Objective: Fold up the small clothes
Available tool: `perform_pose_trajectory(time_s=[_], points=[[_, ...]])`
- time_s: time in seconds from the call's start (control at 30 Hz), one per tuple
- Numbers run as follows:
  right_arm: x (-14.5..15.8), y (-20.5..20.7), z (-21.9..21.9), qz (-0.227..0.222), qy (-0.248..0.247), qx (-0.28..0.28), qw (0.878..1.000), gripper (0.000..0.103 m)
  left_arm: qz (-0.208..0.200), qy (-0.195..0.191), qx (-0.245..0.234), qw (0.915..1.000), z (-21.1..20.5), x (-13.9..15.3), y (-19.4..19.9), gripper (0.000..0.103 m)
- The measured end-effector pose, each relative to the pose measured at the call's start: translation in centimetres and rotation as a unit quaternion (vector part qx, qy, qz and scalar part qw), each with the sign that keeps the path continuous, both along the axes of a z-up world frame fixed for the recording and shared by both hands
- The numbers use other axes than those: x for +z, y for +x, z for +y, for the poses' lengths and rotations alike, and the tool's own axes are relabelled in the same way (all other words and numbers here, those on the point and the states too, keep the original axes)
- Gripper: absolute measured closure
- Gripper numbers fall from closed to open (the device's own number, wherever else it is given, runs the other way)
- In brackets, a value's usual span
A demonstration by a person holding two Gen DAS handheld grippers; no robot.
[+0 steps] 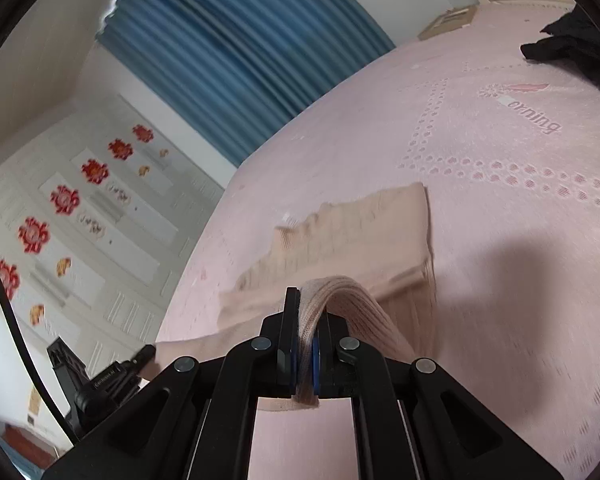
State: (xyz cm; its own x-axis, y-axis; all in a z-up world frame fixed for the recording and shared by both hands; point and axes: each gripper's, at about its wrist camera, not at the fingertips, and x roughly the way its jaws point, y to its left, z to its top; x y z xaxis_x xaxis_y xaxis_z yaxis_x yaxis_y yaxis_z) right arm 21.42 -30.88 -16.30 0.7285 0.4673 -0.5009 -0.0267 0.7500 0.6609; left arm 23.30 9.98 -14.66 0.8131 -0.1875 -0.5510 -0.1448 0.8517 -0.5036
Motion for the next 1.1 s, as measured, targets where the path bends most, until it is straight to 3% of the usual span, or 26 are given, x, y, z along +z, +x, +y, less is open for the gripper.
perform_pose_trajectory(time_s=[0.17, 0.37, 0.57, 0.7, 0.73, 0.77, 0.87, 0.97, 1.1], points=[[-1.2, 5.7, 0.4, 0.004, 0.008, -0.013, 1.000, 0.098, 0.002, -0.003, 0.007, 1.0000, 0.1, -1.6, 5.5, 0.097], [-2.3, 11.6, 1.6, 0.009, -0.016, -0.016, 1.000, 0.098, 0.012, 0.003, 0.008, 0.9999, 0.1, -3.5, 11.5, 0.097], [-3.7, 15.9, 3.1, 0.020, -0.075, -0.023, 0.997, 0.098, 0.036, 0.084, -0.003, 0.9958, -1.9, -4.8, 15.7, 0.097], [-5.3, 17.1, 3.8, 0.027, -0.112, -0.028, 0.993, 0.097, 0.049, 0.116, -0.012, 0.9920, -2.8, -5.5, 16.6, 0.096], [-5.8, 17.2, 3.8, 0.030, -0.118, -0.027, 0.992, 0.093, 0.049, 0.117, -0.014, 0.9918, -2.9, -5.9, 16.6, 0.091], [-6.3, 17.2, 3.8, 0.035, -0.122, -0.023, 0.992, 0.091, 0.052, 0.120, -0.014, 0.9914, -2.9, -6.1, 16.6, 0.077], [-7.2, 17.4, 3.9, 0.049, -0.133, 0.003, 0.990, 0.085, 0.057, 0.116, -0.003, 0.9916, -2.5, -6.4, 16.4, 0.055], [-7.4, 16.9, 3.4, 0.038, -0.153, -0.009, 0.987, 0.077, 0.049, 0.095, -0.018, 0.9942, -2.0, -6.6, 16.0, 0.048], [-7.6, 16.8, 3.0, 0.039, -0.171, -0.013, 0.984, 0.076, 0.046, 0.101, -0.021, 0.9936, -1.8, -6.8, 16.3, 0.046]])
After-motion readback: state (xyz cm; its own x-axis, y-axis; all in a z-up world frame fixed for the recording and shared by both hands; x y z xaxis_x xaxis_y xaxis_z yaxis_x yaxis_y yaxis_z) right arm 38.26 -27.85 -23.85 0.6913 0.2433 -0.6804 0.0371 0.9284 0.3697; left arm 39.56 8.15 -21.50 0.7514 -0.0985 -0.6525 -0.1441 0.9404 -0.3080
